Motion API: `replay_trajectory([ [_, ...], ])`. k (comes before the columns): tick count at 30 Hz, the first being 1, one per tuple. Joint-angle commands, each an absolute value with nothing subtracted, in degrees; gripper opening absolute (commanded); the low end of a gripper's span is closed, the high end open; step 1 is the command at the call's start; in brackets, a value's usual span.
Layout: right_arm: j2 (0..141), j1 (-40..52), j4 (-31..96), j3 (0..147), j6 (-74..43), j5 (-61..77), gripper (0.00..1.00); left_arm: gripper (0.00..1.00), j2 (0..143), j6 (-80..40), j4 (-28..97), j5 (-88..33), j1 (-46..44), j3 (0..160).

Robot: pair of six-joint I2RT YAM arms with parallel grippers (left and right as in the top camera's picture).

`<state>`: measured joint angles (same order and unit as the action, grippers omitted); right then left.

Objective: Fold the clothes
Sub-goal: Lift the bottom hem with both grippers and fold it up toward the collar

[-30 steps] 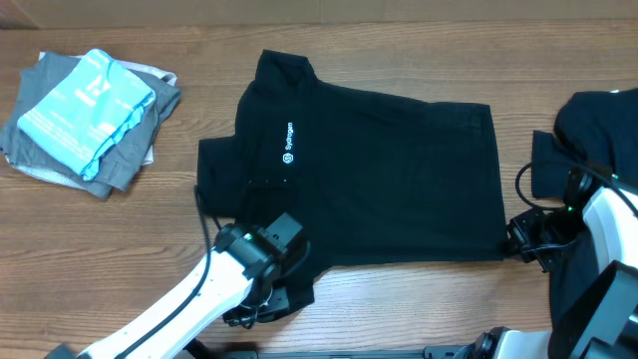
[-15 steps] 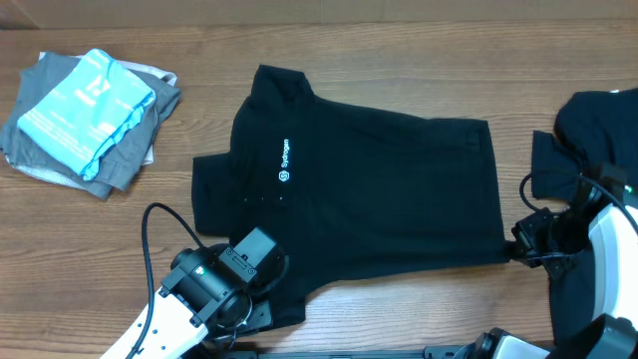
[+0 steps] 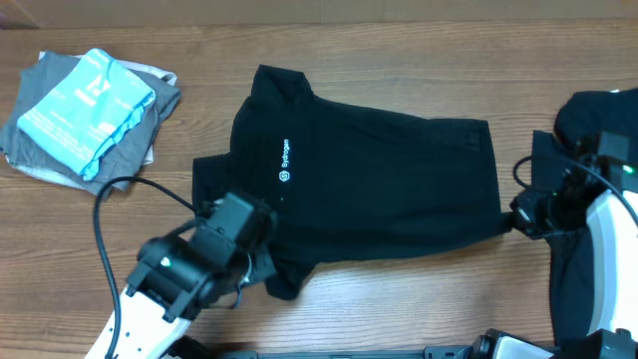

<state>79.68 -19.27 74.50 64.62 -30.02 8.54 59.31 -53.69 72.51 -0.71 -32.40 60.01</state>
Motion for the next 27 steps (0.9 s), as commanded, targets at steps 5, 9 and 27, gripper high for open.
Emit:
replay_trajectory([
  [5,85.4,-15.7,66.6,66.0,-33.3,8.7,0.04,0.04,62.4,-43.4,60.7,1.9,-20.6,61.3],
  [9,87.9,-15.7,60.9,66.0,-33.2,9.1,0.04,0.04,65.8,-40.9,56.2,2.0,-18.3,61.3],
  [27,92.1,-14.4,44.4,62.1,-33.2,9.0,0.04,0.04,88.8,-40.9,49.1,14.2,-18.3,61.2],
])
